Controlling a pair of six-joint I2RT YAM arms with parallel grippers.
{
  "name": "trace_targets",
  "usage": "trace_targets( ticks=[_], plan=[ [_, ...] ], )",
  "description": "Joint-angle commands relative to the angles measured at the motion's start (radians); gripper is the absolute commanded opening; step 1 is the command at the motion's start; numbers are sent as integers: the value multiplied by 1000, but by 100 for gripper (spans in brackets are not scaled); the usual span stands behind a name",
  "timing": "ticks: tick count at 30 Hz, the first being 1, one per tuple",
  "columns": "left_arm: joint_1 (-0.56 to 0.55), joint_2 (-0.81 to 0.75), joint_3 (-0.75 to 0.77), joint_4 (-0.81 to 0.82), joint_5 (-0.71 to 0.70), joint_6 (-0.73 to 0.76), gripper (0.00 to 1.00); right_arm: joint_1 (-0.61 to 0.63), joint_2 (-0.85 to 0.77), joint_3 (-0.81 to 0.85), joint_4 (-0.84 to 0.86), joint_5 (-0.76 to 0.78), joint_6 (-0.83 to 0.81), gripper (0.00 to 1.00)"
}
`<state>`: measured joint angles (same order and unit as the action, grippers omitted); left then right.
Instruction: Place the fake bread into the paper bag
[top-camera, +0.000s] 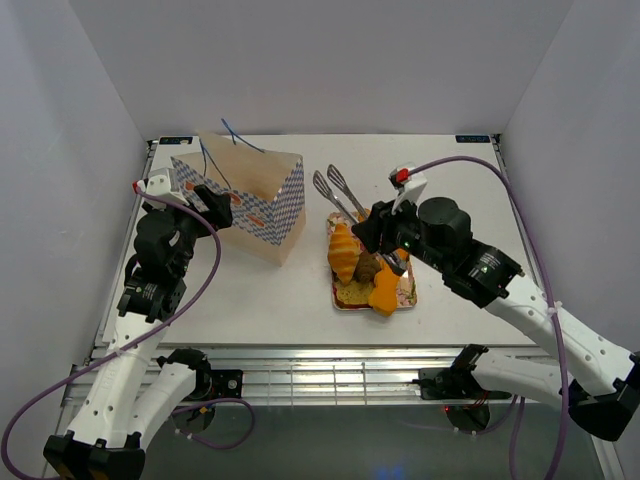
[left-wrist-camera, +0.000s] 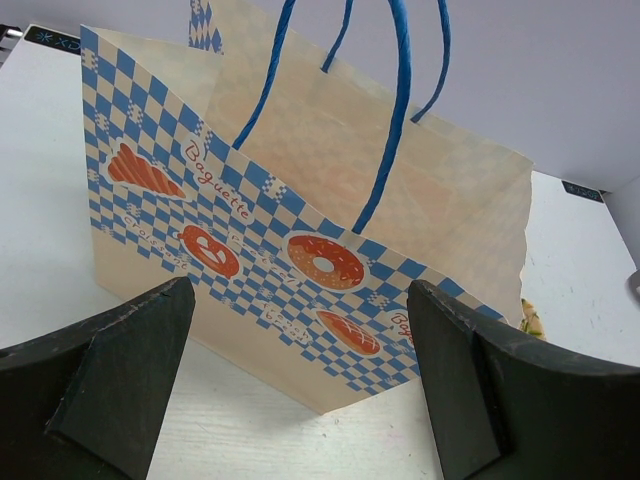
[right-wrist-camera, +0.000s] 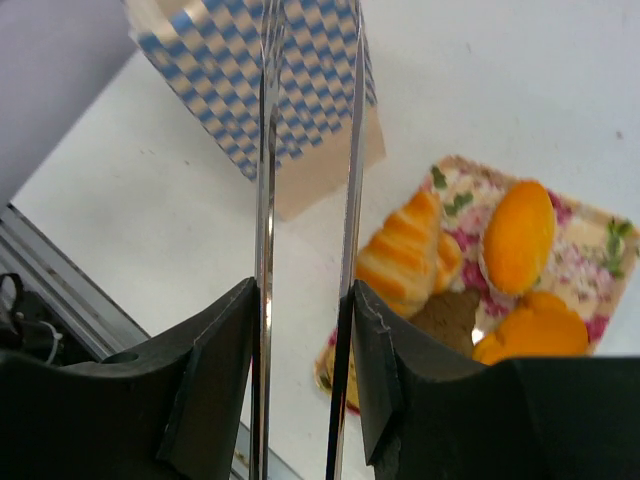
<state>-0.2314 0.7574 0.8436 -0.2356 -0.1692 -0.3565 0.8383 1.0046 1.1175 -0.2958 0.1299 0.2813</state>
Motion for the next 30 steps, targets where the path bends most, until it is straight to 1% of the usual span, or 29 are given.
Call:
trace_targets(
  ticks=[1, 5, 9, 12, 19, 24, 30],
  plan=[
    [-5, 0, 0, -8, 17, -1, 98, -5, -83, -100, -34, 95, 67, 47],
    [-3, -1, 2, -8, 22, -2, 98, -4, -176, -235, -117, 119, 110, 47],
    [-5, 2, 2, -8, 30, -2, 98, -5, -221, -301, -170, 109, 125, 47],
    [-3, 3, 0, -8, 33, -2, 98, -5, -230, -340, -178, 82, 131, 49],
    [-5, 13, 6, -19, 23, -4, 98, -5, -201, -380, -149, 51, 154, 54],
    [-5, 11, 5, -14, 27, -4, 98, -4, -193, -390, -124, 40, 154, 61],
    [-3, 8, 3, -14, 28, -6, 98, -4, -173, -403, -106, 30, 156, 64]
  ],
)
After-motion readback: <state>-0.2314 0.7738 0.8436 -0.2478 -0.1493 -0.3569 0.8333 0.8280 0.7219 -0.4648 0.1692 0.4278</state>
